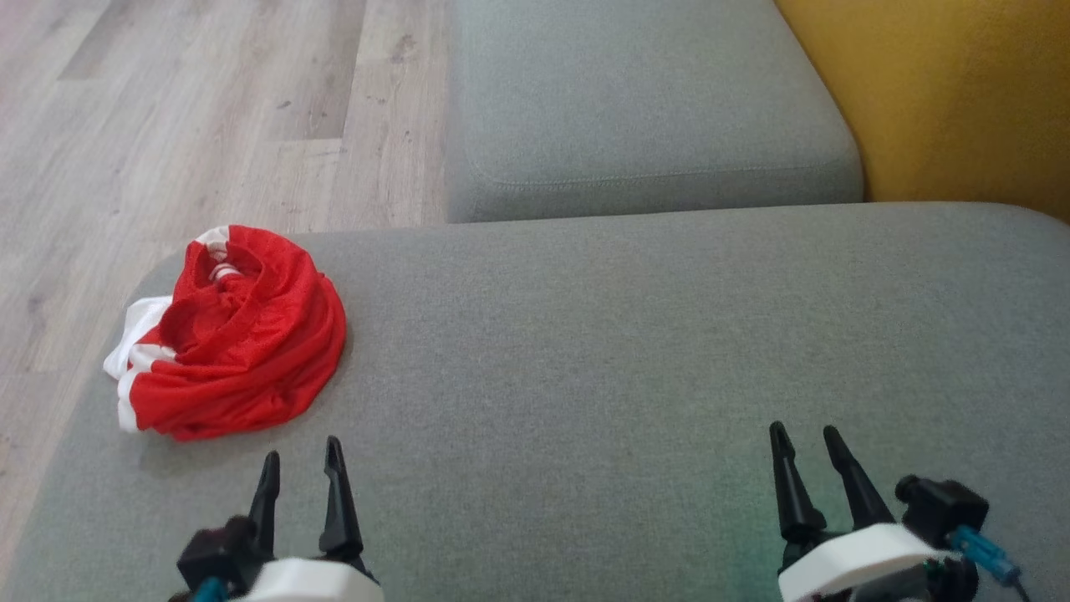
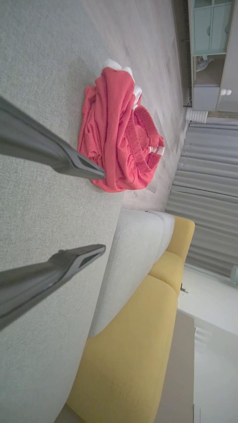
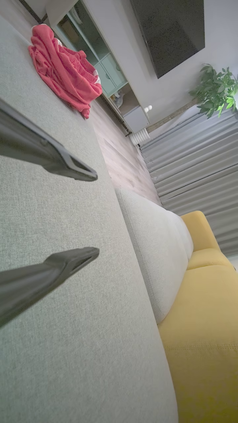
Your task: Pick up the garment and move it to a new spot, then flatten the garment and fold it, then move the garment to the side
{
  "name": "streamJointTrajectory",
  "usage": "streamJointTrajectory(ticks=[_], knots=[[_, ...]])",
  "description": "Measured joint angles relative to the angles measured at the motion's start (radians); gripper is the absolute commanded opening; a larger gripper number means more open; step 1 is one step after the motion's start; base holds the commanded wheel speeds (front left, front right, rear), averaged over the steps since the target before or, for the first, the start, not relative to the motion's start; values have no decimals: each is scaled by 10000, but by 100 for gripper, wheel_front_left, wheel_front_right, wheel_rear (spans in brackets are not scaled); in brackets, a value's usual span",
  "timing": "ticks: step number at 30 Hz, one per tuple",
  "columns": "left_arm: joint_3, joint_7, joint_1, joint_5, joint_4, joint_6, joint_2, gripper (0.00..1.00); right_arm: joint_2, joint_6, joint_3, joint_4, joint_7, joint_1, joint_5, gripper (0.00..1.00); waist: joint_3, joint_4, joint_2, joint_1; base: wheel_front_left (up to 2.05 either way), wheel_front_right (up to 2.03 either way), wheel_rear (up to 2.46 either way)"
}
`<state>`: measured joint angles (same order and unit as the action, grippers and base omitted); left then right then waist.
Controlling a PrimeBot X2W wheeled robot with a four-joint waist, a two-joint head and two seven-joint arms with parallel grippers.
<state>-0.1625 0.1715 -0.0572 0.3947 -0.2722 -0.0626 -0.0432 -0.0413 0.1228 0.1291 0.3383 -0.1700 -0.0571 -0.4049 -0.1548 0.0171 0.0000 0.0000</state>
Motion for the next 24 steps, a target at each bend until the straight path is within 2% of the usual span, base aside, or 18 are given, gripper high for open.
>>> streamJointTrajectory(ticks=[24], knots=[[-445,715,-305,-2658,-570,-445,-27,100,-4,2,79,293,-729,-168,2661,100,-376,33,0,-1,0,0,0]])
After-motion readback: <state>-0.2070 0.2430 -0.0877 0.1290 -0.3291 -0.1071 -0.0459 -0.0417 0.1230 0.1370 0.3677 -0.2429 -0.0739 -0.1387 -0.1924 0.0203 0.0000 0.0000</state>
